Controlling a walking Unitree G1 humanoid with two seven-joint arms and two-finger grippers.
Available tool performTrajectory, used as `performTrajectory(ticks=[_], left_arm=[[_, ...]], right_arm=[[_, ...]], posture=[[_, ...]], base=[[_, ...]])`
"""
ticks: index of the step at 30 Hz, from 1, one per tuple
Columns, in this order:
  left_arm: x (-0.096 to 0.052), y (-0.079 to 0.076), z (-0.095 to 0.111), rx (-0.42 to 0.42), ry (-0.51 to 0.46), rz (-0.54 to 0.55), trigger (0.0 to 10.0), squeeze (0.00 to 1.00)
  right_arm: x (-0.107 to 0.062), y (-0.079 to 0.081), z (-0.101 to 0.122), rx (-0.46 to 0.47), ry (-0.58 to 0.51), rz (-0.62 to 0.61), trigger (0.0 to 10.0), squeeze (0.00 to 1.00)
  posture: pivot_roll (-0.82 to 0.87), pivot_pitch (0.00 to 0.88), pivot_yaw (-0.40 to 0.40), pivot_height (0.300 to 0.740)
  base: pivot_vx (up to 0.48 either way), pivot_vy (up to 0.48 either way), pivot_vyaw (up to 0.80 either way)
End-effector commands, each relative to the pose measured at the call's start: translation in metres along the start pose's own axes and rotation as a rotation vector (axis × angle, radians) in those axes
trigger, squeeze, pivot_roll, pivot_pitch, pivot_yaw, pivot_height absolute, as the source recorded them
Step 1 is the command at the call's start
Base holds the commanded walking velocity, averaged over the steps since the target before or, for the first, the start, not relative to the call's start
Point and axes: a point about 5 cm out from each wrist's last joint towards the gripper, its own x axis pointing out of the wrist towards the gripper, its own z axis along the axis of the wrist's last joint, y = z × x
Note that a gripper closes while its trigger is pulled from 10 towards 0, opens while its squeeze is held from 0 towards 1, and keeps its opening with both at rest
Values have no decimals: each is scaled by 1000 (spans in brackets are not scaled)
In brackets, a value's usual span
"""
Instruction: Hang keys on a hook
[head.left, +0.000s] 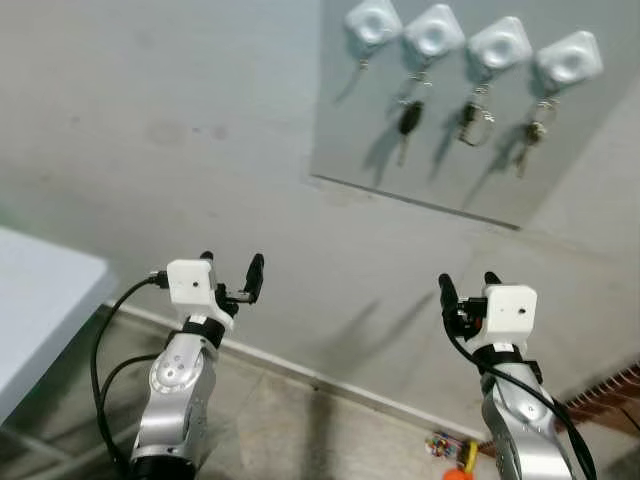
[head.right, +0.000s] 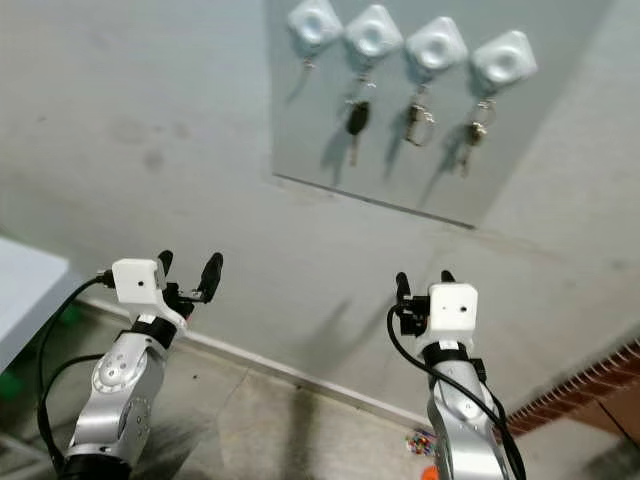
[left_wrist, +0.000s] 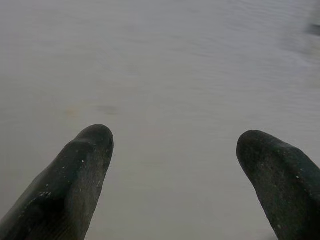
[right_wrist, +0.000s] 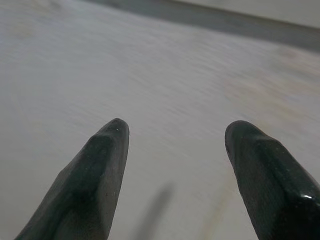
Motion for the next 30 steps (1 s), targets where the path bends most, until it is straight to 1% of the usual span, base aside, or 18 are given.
performTrajectory(ticks=[1, 5, 9, 14, 15, 16, 18, 22, 26, 30], left_arm=[[3, 2, 1, -4, 3, 3, 10000, 0], [8, 6, 6, 4, -8, 13, 10000, 0], [10, 7, 6, 13, 4, 21, 10000, 0], [12, 5, 5, 26, 14, 7, 10000, 0], [12, 5, 5, 41, 17, 5, 10000, 0], [13, 5, 3, 72, 37, 2, 10000, 0], [13, 5, 2, 77, 43, 0, 10000, 0], [15, 3, 3, 31, 38, -17, 10000, 0], [16, 2, 3, 32, 32, -20, 10000, 0], [15, 3, 0, 37, 47, -10, 10000, 0]], right_arm=[[-1, -4, -1, -12, 3, -10, 10000, 0], [1, -5, 1, -10, -10, -6, 10000, 0], [1, -5, 1, 12, -12, -6, 10000, 0], [1, -5, 0, 1, -12, -2, 10000, 0], [1, -5, 0, 3, -9, -3, 10000, 0], [1, -6, -1, -8, -2, -5, 10000, 0], [1, -6, -1, -13, -1, -5, 10000, 0], [3, -7, -2, 12, 2, -7, 10000, 0], [4, -6, -2, 8, 2, -2, 10000, 0], [4, -7, -3, 8, 4, 4, 10000, 0]], posture=[[3, 66, -14, 740], [3, 58, -14, 740], [2, 50, -11, 740], [1, 42, -13, 740], [1, 41, -13, 740], [2, 39, -14, 740], [2, 37, -13, 740], [5, 27, -18, 740], [7, 21, -23, 740], [7, 18, -26, 740]], base=[[0, 0, 800], [0, 0, 800], [0, 0, 800], [0, 0, 800], [0, 0, 800], [0, 0, 800], [0, 0, 800], [0, 0, 800], [0, 0, 800], [0, 0, 800]])
